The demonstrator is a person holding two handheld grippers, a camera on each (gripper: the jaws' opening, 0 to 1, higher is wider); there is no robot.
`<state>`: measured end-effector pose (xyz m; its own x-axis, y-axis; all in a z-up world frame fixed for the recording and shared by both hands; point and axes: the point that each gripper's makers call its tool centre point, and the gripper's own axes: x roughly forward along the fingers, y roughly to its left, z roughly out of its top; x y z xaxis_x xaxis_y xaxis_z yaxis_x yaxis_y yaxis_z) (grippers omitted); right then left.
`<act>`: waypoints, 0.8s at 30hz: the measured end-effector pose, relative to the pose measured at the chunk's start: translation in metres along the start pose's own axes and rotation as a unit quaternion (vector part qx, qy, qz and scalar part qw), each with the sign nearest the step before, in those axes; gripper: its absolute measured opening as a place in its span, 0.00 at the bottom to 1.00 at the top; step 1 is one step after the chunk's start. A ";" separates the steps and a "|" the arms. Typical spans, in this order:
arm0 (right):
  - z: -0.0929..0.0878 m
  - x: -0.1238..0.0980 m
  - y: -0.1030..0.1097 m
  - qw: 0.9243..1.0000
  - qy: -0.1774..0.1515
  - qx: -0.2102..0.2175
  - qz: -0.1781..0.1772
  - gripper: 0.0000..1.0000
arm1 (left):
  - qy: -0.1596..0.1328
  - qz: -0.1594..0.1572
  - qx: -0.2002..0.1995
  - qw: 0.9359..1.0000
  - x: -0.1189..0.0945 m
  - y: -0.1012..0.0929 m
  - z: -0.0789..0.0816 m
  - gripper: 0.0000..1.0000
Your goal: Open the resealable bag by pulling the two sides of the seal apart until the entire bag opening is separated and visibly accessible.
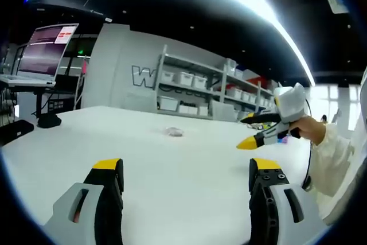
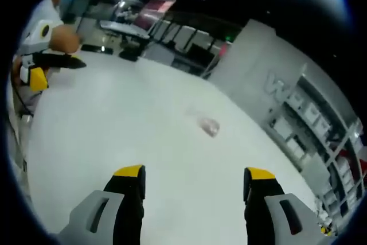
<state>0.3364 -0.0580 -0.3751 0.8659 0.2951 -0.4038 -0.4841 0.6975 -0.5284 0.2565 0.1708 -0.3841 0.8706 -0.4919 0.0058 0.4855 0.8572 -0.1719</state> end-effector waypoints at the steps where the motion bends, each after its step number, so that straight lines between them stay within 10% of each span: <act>1: 0.001 0.002 0.000 1.000 0.001 -0.004 0.001 0.69 | 0.000 0.000 0.000 1.000 0.000 0.000 0.000 0.89; 24: 0.026 0.025 -0.009 0.999 -0.026 0.020 0.006 0.69 | -0.003 0.006 -0.003 1.000 -0.004 0.004 0.001 0.89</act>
<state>0.3661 -0.0399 -0.3609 0.8657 0.3376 -0.3697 -0.4906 0.7192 -0.4921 0.2547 0.1767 -0.3842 0.8764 -0.4815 0.0092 0.4754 0.8618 -0.1771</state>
